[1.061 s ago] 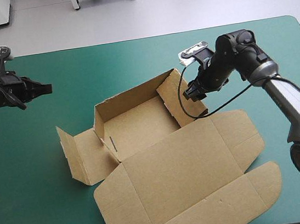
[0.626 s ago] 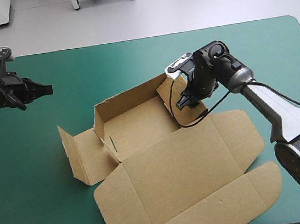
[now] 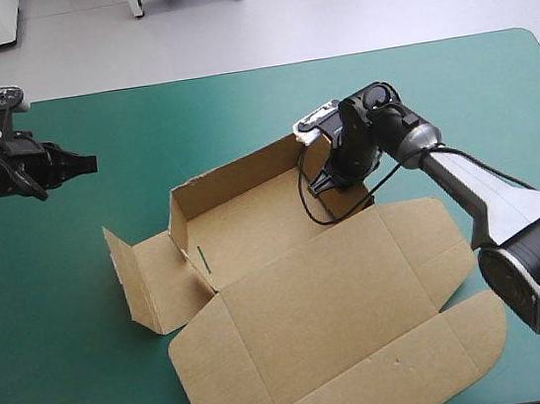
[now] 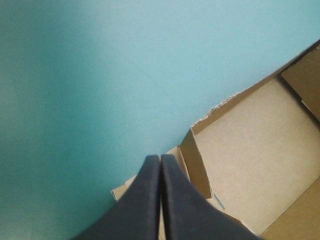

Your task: Fold the box

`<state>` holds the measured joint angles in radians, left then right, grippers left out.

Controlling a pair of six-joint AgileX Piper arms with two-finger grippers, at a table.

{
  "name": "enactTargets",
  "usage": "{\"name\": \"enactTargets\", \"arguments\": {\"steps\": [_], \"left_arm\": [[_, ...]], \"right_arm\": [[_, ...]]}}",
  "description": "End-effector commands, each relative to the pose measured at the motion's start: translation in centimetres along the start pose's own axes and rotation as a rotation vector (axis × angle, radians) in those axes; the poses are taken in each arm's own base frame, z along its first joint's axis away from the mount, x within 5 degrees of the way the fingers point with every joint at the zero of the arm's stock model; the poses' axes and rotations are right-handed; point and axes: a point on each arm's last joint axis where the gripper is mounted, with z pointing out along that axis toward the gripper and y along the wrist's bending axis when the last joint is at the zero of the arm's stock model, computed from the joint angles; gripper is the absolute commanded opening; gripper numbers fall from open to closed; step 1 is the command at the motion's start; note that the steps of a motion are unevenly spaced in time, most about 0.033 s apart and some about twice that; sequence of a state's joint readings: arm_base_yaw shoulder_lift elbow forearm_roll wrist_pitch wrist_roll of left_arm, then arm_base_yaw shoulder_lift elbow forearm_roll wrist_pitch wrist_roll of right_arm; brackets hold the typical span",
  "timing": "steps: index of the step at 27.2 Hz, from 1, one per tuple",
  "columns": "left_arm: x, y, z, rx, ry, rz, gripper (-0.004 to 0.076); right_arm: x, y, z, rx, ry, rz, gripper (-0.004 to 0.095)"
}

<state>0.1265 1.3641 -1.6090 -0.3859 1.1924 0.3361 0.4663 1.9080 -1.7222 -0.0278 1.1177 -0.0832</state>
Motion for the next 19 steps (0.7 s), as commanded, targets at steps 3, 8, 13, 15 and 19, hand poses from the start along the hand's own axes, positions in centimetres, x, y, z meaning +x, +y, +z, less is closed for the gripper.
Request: {"name": "enactTargets", "arguments": {"steps": [3, 8, 13, 15, 19], "left_arm": [[-0.9, -0.8, -2.2, 0.006, -0.115, 0.01, -0.0007], [-0.8, -0.9, -2.2, 0.008, -0.108, 0.01, -0.0007], [-0.9, -0.7, -1.9, 0.009, -0.101, 0.007, -0.0007], [-0.9, -0.5, -1.2, 0.013, -0.081, 0.0, -0.0007], [-1.1, 0.3, 0.8, 0.019, -0.041, -0.013, -0.0007]], "right_arm": [[-0.7, -0.3, -3.0, 0.027, -0.11, 0.002, 0.0189], [-0.2, -0.9, -3.0, 0.083, -0.061, 0.004, -0.0019], [0.3, -3.2, -3.8, 0.121, -0.041, 0.059, -0.0019], [0.4, -4.4, -4.9, 0.078, -0.072, 0.1, -0.0019], [1.1, -7.1, -8.0, 0.055, -0.145, 0.182, -0.0019]]}}
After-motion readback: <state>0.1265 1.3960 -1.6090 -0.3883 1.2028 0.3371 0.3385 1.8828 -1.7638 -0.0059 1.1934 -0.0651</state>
